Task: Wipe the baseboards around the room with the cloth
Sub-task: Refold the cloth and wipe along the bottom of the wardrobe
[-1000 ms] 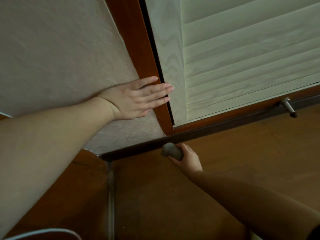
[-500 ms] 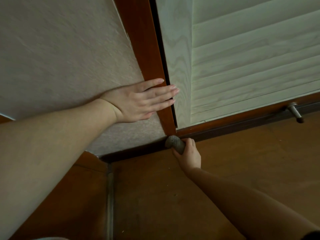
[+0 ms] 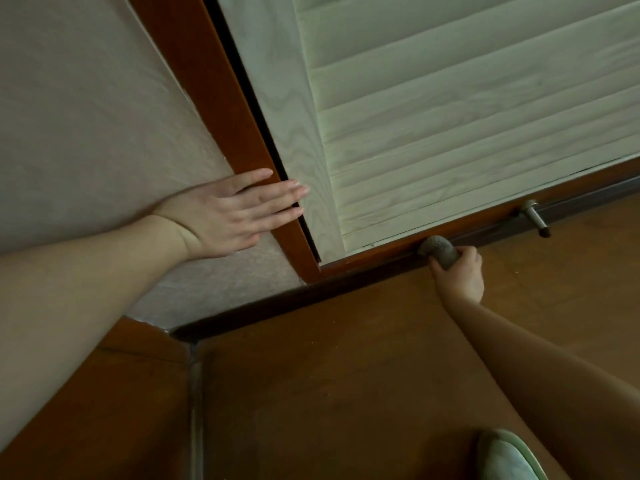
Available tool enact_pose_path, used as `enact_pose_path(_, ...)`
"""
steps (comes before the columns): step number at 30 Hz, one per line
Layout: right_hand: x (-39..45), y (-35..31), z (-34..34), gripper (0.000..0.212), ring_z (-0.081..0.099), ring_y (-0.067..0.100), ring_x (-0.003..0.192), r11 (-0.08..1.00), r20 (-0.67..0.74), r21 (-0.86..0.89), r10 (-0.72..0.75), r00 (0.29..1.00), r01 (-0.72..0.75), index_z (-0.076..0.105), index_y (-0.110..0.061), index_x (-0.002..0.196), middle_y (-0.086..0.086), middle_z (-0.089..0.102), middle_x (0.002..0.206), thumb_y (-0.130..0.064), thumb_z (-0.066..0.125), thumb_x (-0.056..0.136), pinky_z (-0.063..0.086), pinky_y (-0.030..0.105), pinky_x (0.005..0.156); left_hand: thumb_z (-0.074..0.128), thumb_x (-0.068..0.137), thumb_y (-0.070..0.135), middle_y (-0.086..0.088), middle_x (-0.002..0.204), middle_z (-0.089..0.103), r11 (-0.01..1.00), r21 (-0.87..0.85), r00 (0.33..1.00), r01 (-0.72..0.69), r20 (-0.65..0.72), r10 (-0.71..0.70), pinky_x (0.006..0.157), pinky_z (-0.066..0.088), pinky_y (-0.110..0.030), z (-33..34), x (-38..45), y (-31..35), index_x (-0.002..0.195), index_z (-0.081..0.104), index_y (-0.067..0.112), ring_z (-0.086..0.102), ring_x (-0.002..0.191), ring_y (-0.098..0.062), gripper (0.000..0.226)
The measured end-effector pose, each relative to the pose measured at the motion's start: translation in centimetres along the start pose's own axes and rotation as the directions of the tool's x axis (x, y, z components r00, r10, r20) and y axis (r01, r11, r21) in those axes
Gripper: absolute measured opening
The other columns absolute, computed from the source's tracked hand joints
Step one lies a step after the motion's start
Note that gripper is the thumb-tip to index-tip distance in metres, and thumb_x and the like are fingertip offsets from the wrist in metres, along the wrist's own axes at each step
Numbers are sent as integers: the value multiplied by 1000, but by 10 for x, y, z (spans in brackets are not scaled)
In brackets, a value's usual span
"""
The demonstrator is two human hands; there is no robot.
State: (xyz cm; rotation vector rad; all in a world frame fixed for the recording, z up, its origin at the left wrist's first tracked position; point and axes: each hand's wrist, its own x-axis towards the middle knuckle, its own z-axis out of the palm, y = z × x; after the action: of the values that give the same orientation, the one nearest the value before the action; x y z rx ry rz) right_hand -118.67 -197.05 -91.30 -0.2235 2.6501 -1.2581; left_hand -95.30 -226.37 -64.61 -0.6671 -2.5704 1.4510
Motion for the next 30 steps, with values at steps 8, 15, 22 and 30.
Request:
enact_pose_path(8,-57,-10,26,54,55,12,91,973,274,-71,-192,942,219,51,-17,124,-3,51,116,-40,77,83,45,26,71,18,104,38,-21,165,-3,998,21,992,-57,116,54,123,-6,-52,-3,47,25,158,-1,5,-3,153,-32,66)
enact_pose_path(15,-108,-30,76,55,56,9,107,984,465,75,-176,868,159,50,-22,128,-3,54,126,-37,77,83,51,24,89,6,103,51,-20,156,-28,984,148,945,-103,324,51,105,-36,-56,4,91,34,152,-21,4,-32,140,-34,72)
enact_pose_path(22,-83,-27,81,53,55,16,115,988,402,48,-153,903,146,53,-19,126,-1,53,125,-24,80,81,49,29,94,5,99,62,-24,156,-26,955,200,923,-219,359,137,109,-30,-60,15,79,26,148,-26,-5,-27,143,-42,88)
enact_pose_path(30,-10,9,26,54,51,27,120,999,111,-14,45,993,-44,52,-15,129,7,49,128,-10,77,81,45,38,100,3,102,49,-34,158,-15,927,222,918,-303,328,221,109,-30,-61,24,69,21,147,-20,-12,-19,143,-51,80)
